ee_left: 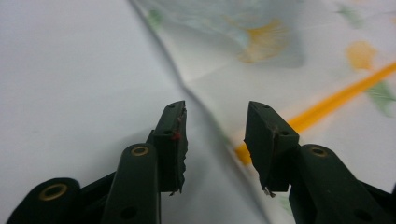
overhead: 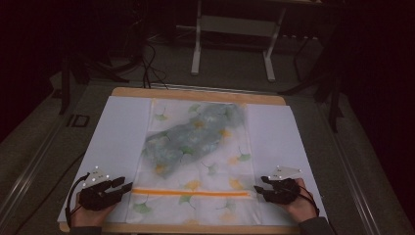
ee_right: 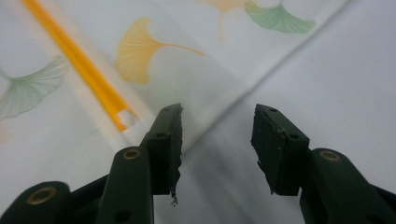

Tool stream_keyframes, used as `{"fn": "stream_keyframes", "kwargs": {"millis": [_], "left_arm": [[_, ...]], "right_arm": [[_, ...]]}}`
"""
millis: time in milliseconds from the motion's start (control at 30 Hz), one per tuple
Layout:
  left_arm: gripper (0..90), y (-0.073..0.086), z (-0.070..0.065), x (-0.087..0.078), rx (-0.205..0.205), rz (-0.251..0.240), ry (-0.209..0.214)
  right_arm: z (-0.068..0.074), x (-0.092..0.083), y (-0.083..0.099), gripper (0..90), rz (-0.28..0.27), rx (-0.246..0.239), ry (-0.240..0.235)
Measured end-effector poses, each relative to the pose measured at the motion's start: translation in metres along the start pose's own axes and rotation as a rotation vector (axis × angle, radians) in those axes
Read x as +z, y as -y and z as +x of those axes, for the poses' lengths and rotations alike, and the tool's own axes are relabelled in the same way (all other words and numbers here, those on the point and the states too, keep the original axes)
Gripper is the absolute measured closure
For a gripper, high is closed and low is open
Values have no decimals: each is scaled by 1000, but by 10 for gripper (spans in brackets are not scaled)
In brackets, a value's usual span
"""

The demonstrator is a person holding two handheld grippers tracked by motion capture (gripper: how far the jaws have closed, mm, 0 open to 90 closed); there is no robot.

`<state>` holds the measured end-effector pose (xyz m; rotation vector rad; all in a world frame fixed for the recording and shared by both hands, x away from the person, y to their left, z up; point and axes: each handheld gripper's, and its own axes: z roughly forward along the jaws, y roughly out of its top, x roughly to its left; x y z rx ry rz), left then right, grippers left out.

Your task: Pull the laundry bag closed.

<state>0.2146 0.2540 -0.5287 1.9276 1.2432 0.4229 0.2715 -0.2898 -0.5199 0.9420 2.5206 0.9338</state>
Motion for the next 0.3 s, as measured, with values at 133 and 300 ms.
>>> {"fn": "stream_keyframes", "kwargs": {"millis": [133, 300], "left_arm": [[564, 0, 3, 6, 3, 8, -91], [512, -4, 13, 17, -31, -3, -190]], "right_arm": [[-6, 5, 6, 492, -35, 100, 42], [-19, 9, 14, 420, -52, 217, 98]]}}
